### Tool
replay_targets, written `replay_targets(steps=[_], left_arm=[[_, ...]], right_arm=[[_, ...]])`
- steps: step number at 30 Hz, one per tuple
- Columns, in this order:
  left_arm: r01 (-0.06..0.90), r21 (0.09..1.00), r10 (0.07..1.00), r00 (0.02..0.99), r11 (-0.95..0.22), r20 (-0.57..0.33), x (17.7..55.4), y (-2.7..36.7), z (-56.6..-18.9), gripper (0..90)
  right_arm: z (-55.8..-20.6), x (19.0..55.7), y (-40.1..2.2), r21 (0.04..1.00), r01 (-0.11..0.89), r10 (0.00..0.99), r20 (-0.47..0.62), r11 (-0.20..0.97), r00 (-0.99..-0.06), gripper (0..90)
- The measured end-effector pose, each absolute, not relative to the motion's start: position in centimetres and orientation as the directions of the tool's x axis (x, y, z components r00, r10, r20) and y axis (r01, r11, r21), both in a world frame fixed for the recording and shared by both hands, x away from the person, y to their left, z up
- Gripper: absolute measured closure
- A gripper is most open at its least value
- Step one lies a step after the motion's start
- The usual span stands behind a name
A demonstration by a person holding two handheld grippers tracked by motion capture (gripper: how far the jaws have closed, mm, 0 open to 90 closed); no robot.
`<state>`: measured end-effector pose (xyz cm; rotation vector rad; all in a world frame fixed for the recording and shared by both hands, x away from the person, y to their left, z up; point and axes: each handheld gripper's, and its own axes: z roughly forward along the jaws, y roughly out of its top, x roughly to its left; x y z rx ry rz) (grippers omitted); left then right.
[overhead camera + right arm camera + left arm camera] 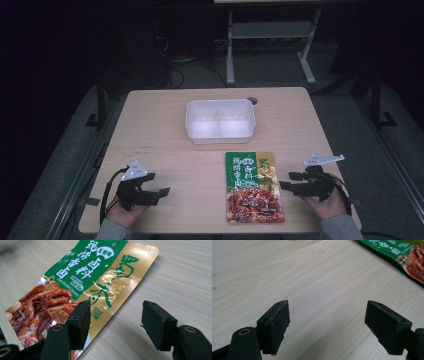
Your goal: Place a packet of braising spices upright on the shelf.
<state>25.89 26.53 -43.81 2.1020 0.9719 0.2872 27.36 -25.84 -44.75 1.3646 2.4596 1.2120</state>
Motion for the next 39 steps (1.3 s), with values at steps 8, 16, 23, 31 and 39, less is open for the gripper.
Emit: replay_targets(steps=[8,16,23,31,39], left_arm=[[0.531,0.740,0.696,0.708,-0.414,-0.118,25.7,25.6,-43.8,18.2],[0.525,0.737,0.684,0.720,-0.427,-0.117,25.4,24.6,-43.7,22.9],[0.502,0.746,0.660,0.743,-0.438,-0.113,25.0,23.4,-43.4,31.2],[0.464,0.752,0.601,0.791,-0.468,-0.114,24.5,21.2,-42.9,47.6],[0.428,0.718,0.521,0.847,-0.549,-0.107,24.6,18.1,-43.1,68.2]], right_arm=[[-45.0,27.6,-26.0,0.663,0.689,0.751,0.286,0.294,-0.596,39.9],[-45.0,27.6,-26.0,0.665,0.684,0.749,0.281,0.299,-0.600,39.9],[-45.1,27.8,-26.0,0.661,0.688,0.748,0.285,0.300,-0.600,39.9],[-44.8,28.3,-26.0,0.666,0.679,0.744,0.277,0.307,-0.608,40.1],[-44.3,29.9,-26.4,0.652,0.699,0.748,0.298,0.295,-0.593,42.3]])
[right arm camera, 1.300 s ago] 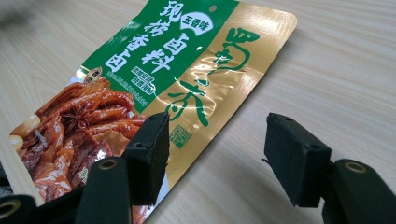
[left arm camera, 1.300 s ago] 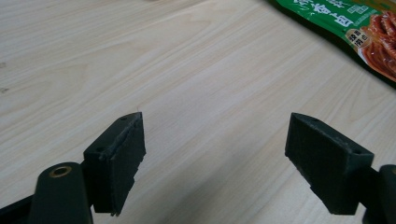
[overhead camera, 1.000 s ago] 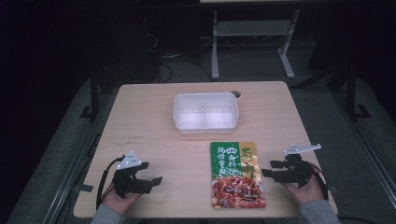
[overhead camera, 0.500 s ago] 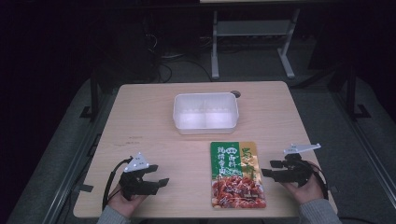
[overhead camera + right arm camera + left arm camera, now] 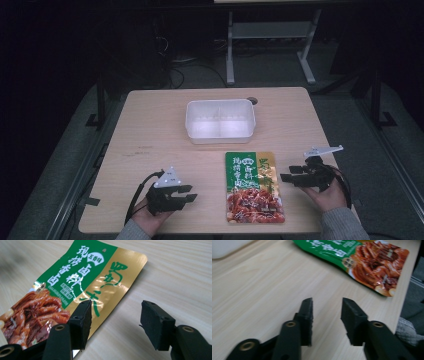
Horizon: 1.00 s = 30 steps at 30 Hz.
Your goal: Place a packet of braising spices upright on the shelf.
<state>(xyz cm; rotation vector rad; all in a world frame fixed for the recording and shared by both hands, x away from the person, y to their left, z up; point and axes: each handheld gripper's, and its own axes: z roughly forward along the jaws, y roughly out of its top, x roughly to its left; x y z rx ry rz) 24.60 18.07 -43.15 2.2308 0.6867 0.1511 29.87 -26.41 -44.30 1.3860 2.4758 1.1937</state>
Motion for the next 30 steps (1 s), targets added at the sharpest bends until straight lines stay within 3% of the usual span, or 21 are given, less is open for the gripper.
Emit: replay_targets(steps=[13,22,30], left_arm=[[0.359,0.681,0.403,0.909,-0.638,-0.102,25.1,12.1,-43.7,89.6],[0.324,0.656,0.347,0.932,-0.682,-0.100,25.0,9.1,-43.9,90.0],[0.274,0.629,0.274,0.957,-0.728,-0.099,24.5,6.6,-44.4,89.9]], right_arm=[[-42.9,32.7,-26.2,0.621,0.717,0.748,0.302,0.315,-0.590,45.2],[-41.9,35.3,-25.4,0.608,0.722,0.743,0.303,0.332,-0.597,45.1],[-42.3,38.3,-23.4,0.530,0.745,0.738,0.291,0.406,-0.609,44.4]])
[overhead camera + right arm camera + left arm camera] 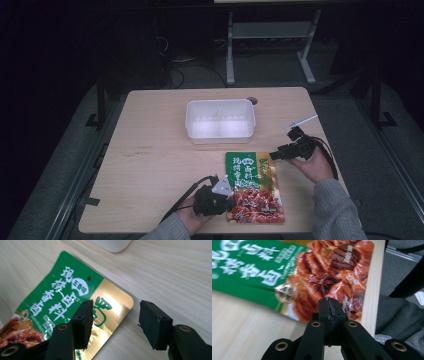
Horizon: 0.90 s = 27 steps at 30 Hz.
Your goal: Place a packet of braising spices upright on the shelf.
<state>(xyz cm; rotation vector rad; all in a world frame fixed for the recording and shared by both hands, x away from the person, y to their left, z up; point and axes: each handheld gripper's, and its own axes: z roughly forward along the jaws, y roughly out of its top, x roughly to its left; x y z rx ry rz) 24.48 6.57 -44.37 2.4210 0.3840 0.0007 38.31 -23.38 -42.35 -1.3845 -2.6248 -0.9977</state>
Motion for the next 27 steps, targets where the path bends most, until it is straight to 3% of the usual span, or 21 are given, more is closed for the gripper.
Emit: replay_targets(steps=[12,19,27], left_arm=[[0.229,0.600,0.225,0.971,-0.767,-0.084,24.1,5.9,-45.4,89.9],[0.243,0.612,0.226,0.968,-0.753,-0.107,24.2,6.1,-45.8,90.0],[0.246,0.609,0.228,0.968,-0.754,-0.108,24.2,6.2,-45.8,90.0]], right_arm=[[-43.7,40.5,-22.3,0.472,0.776,0.738,0.321,0.418,-0.593,44.4],[-44.0,40.7,-22.3,0.458,0.792,0.720,0.373,0.405,-0.584,50.5],[-43.9,40.5,-22.0,0.445,0.790,0.723,0.360,0.422,-0.589,53.1]])
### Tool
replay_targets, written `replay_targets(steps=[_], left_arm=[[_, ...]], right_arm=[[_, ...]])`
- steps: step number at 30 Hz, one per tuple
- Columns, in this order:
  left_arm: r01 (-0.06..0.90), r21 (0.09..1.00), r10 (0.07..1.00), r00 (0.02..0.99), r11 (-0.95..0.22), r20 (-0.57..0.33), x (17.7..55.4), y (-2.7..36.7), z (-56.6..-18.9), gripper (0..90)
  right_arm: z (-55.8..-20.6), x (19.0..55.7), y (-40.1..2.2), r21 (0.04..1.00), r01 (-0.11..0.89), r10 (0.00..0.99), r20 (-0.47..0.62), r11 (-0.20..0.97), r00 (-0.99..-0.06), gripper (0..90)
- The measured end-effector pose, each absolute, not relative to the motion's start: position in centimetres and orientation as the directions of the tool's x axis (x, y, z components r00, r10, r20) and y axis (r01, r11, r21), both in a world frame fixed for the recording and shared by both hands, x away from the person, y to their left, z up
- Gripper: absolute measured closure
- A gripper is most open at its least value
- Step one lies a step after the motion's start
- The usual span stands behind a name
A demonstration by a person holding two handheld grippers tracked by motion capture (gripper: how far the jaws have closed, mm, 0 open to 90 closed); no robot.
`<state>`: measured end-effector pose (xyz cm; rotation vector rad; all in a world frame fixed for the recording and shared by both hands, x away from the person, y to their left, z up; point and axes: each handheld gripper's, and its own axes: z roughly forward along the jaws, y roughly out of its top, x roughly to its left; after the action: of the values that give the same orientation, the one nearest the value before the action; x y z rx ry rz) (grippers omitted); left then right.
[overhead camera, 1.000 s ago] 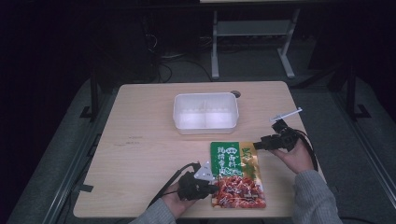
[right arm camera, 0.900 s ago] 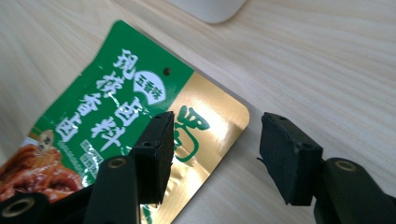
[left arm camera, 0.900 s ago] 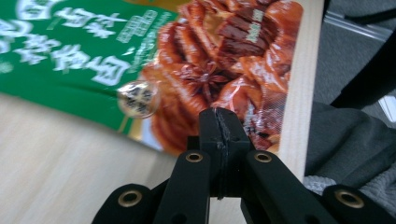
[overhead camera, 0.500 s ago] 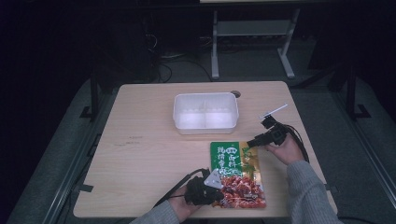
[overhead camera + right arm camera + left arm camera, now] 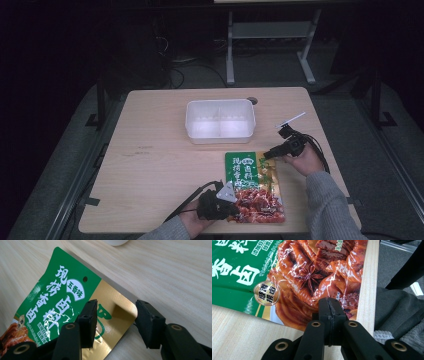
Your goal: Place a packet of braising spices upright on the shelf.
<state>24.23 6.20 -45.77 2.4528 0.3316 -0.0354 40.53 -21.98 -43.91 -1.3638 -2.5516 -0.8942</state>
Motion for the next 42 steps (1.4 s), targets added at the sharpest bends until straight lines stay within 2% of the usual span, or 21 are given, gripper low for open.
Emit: replay_targets(steps=[11,17,27,35,39,42], left_arm=[[0.249,0.608,0.229,0.967,-0.754,-0.113,24.3,6.2,-45.8,89.9],[0.247,0.608,0.227,0.968,-0.755,-0.111,24.3,6.2,-45.8,89.9],[0.240,0.609,0.225,0.969,-0.756,-0.104,24.3,6.2,-45.8,89.9],[0.246,0.611,0.226,0.968,-0.752,-0.111,24.4,6.2,-45.8,89.9],[0.244,0.611,0.225,0.968,-0.753,-0.109,24.4,6.2,-45.8,89.9],[0.243,0.611,0.225,0.968,-0.753,-0.108,24.4,6.2,-45.8,89.9]], right_arm=[[-42.0,39.2,-21.9,0.488,0.751,0.663,0.385,0.444,-0.642,64.5],[-41.8,39.2,-20.9,0.449,0.731,0.633,0.377,0.514,-0.676,64.3],[-43.2,40.3,-19.5,0.379,0.739,0.653,0.351,0.557,-0.671,63.6],[-42.8,40.1,-19.8,0.390,0.728,0.632,0.364,0.564,-0.684,72.0],[-42.4,39.7,-19.6,0.390,0.703,0.629,0.320,0.594,-0.709,77.8],[-42.1,39.7,-19.2,0.376,0.691,0.623,0.302,0.617,-0.721,77.4]])
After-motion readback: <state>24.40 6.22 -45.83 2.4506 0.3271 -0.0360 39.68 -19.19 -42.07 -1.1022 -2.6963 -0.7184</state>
